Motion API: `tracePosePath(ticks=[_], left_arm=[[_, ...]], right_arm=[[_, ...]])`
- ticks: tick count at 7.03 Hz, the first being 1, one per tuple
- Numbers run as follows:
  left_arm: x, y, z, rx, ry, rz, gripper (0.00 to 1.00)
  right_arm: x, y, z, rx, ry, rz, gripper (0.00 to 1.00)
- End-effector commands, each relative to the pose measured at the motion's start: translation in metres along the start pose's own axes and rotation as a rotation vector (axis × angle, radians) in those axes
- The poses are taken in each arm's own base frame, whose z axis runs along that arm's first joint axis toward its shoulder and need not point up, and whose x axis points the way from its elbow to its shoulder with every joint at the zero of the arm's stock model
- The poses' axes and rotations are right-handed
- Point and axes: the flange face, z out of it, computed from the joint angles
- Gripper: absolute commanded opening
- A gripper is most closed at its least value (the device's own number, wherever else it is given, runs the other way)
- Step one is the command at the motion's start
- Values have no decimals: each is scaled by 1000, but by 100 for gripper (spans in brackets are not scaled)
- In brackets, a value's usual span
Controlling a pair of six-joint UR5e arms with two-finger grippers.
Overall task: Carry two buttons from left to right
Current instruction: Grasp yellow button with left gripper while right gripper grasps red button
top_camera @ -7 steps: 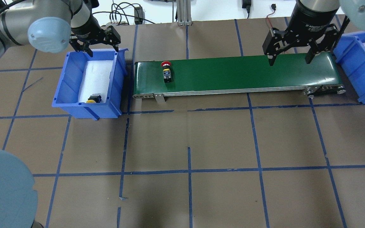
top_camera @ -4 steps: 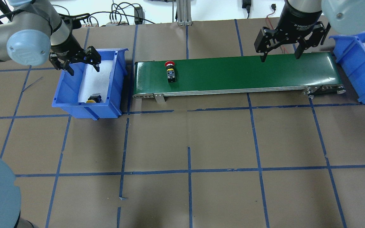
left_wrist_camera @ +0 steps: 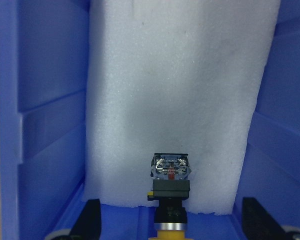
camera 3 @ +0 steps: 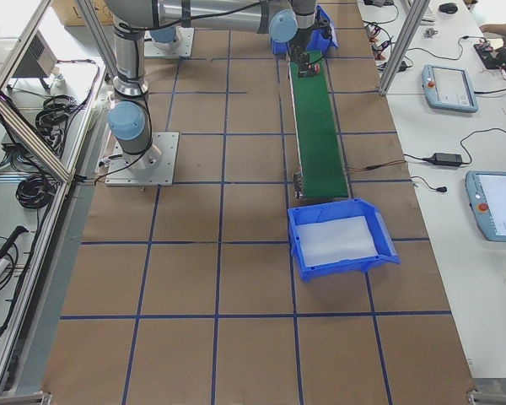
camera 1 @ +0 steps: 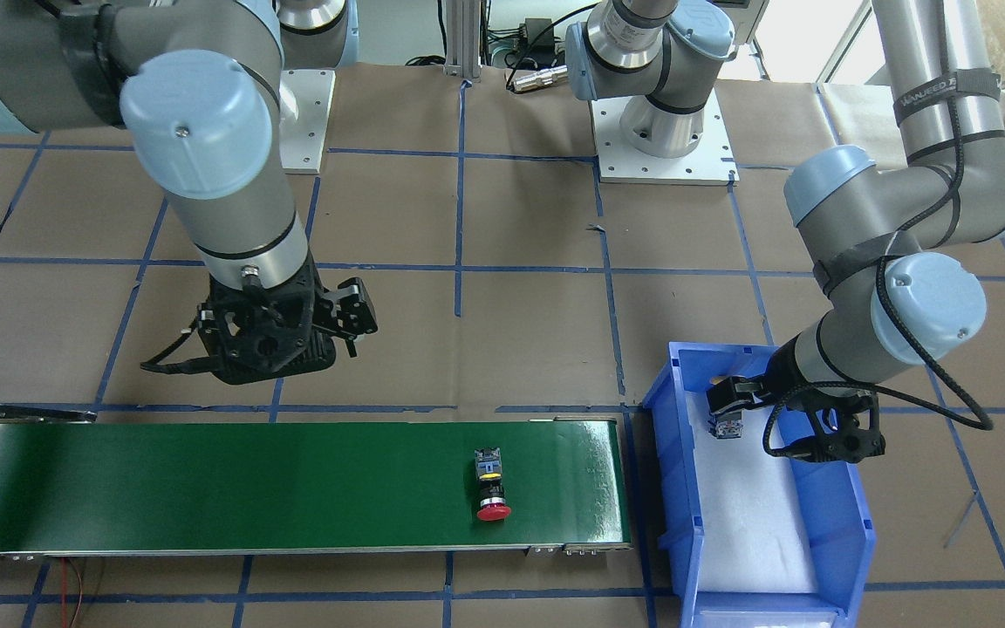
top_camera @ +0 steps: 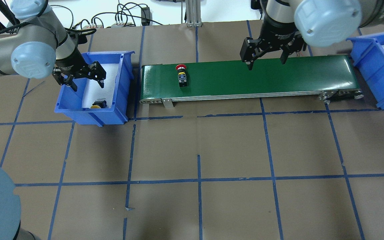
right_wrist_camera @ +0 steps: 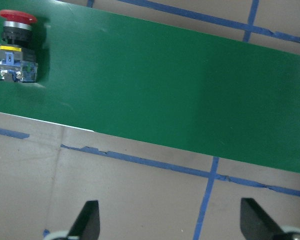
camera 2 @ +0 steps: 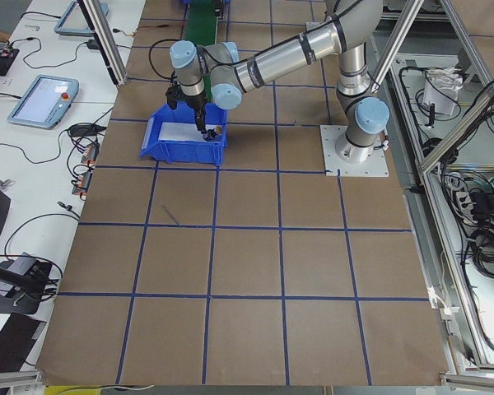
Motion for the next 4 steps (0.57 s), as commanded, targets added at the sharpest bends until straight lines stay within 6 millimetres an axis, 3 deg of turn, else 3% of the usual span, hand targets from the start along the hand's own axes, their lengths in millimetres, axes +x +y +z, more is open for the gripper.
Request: tracePosePath(ticks=[1, 2, 4], left_arm=[[1, 7, 19, -38, 5, -6, 98], [1, 4, 28, -53, 9, -9, 98], [2, -1, 46, -80, 8, -5, 98]], right_arm=[[-26, -20, 34, 39, -2, 85, 96], [-40, -22, 43, 47, -7, 140, 97], [-46, -33, 62, 69, -15, 236, 98]])
